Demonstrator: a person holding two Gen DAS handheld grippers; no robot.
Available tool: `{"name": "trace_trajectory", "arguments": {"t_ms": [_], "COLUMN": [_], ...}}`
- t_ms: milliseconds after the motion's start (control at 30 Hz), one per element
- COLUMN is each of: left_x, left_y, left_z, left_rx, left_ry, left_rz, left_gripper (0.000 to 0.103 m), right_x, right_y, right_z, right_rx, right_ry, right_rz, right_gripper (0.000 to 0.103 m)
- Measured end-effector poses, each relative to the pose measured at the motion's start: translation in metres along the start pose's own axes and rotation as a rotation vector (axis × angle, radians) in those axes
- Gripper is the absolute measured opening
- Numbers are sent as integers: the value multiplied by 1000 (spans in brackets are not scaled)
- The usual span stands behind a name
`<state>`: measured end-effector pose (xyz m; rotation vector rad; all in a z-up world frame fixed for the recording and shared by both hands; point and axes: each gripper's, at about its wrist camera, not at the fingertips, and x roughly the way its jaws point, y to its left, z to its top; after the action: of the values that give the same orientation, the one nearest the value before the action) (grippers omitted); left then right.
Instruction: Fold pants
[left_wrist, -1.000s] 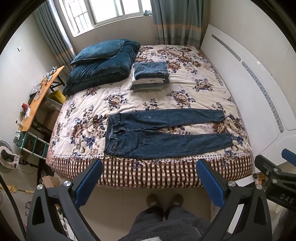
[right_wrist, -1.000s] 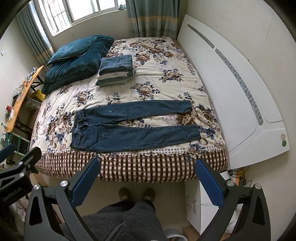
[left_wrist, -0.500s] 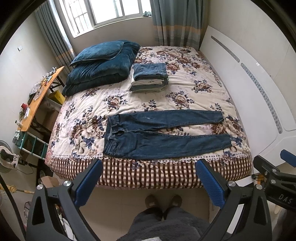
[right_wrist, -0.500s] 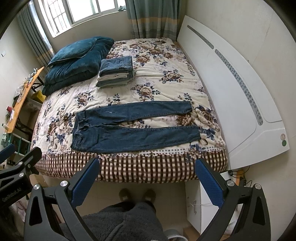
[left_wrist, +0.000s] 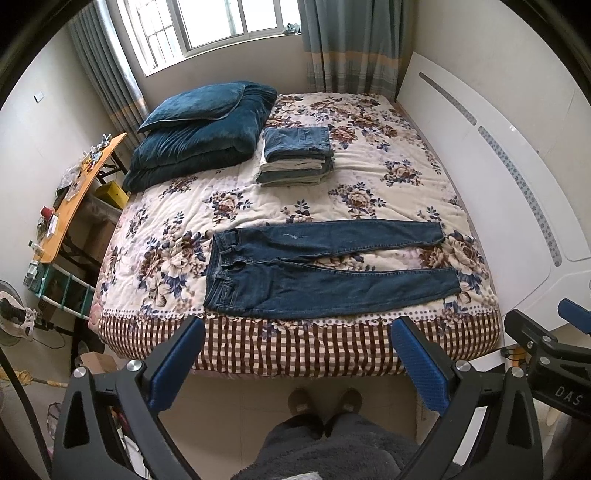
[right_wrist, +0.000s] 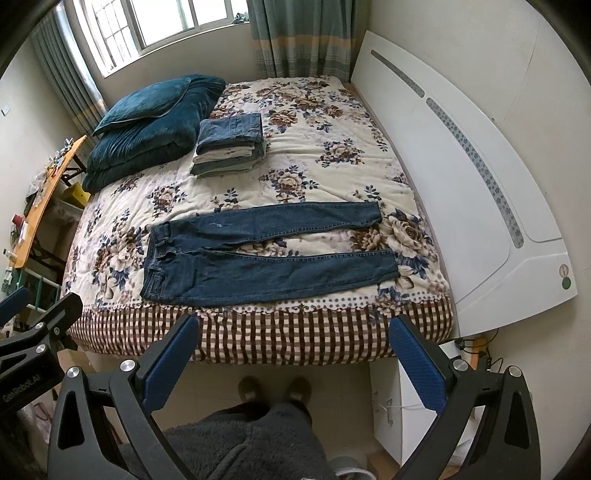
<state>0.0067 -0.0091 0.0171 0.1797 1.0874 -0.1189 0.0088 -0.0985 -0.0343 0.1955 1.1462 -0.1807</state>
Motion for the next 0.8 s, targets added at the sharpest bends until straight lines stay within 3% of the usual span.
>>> {"name": "trace_trajectory", "arguments": {"t_ms": [633, 800], "left_x": [7, 35], "left_y": [-6, -4], "left_z": [-5, 7], "left_rx": [-17, -29], "left_ry": [35, 0], "left_rz": [-16, 50], "left_gripper": [103, 103], "right_x": [15, 45], "right_y": [-16, -20], "right_z": [-7, 1], "right_rx": [7, 25], "right_ry": [23, 20], "right_rz": [13, 29], "right_gripper": [103, 103]}}
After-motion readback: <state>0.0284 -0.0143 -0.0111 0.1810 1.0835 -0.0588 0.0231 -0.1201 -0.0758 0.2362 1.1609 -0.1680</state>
